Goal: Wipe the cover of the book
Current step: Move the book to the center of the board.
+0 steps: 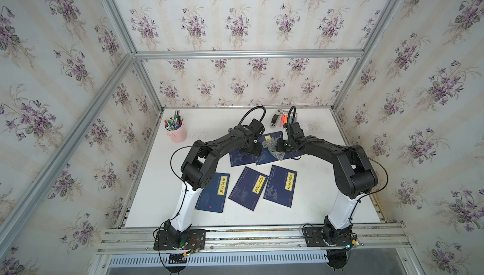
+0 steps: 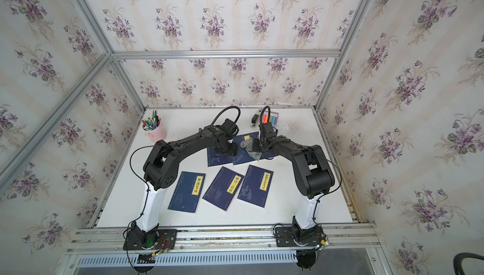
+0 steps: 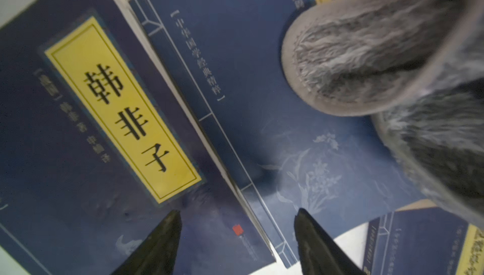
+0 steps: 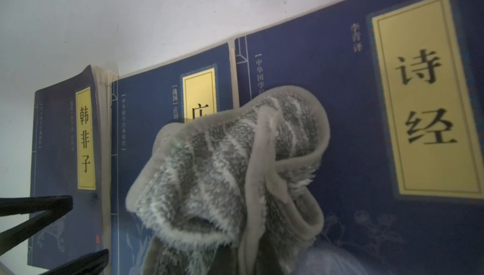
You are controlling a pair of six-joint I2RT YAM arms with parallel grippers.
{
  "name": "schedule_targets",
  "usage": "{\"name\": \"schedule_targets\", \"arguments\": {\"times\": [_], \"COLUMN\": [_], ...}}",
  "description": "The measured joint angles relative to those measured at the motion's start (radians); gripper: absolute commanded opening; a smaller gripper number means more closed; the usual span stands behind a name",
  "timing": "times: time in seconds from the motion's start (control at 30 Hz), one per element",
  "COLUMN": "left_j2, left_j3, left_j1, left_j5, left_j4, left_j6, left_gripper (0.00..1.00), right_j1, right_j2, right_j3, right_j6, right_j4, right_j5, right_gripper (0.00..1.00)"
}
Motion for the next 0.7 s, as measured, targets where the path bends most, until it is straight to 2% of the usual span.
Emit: {"name": "schedule_targets", "arguments": {"times": [0.3,0.7], "left_j2": [0.033,0.056], "left_j3": [0.042,0.048], "left_j1": [0.002,0.0], "left_j5": [-0.122,-0.168], "left_j4": [-0.061,-0.088], "left_j6": [-0.019,-0.019], "left_gripper": [0.66,0.67], "right_j1": [-0.011,-0.015], "right_j2": [0.0,0.0], "right_j3": [-0.029,-0.036], "right_j6": [-0.004,-0.008], "right_j4": [0.031,0.035], "right_j5": [-0.009,-0.024], "right_gripper": [0.0,0.0]}}
